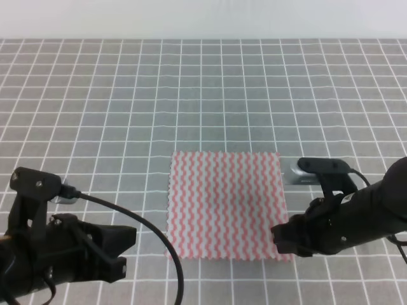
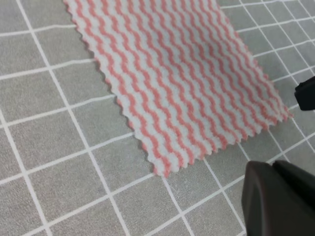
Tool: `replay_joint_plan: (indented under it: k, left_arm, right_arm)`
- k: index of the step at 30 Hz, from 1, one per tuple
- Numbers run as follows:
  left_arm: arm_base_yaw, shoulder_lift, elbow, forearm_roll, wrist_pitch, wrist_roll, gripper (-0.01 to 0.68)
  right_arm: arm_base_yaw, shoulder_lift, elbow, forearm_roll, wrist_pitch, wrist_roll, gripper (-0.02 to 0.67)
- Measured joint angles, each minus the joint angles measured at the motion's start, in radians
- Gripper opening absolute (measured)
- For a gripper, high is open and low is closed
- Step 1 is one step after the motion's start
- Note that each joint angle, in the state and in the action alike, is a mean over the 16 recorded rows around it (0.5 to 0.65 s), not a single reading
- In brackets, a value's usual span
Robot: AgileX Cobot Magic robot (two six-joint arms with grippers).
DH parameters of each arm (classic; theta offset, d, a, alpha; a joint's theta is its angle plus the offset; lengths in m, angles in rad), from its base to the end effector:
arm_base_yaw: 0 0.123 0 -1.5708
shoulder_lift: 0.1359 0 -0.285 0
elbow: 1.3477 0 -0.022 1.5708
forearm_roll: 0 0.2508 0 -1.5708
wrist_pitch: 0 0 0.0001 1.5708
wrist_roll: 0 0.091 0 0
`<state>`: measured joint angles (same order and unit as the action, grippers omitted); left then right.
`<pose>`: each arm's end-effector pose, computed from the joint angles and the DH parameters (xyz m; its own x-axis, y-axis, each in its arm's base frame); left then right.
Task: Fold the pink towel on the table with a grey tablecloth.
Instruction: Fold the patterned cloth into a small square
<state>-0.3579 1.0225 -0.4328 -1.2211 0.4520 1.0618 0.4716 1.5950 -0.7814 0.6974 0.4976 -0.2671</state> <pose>0.1567 -0.0986 0.2312 -0.6520 0.1236 -0.7481 0.5450 0.7623 -0.3490 0.2413 0.1544 0.1762 -0.9467 -0.0989 -0.3066 -0.2261 0.8818 0.4139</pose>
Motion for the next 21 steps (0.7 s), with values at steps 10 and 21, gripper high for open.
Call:
replay_joint_plan:
  k: [10, 21]
  left_arm:
    - [0.000, 0.001, 0.000, 0.000, 0.002, 0.000, -0.001]
    - [0.000, 0.000, 0.000, 0.001, 0.004, 0.000, -0.001]
  right_arm:
    - [0.000, 0.029, 0.000, -0.002, -0.002, 0.106, 0.267]
    - [0.000, 0.046, 0.000, 0.001, -0.001, 0.141, 0.281]
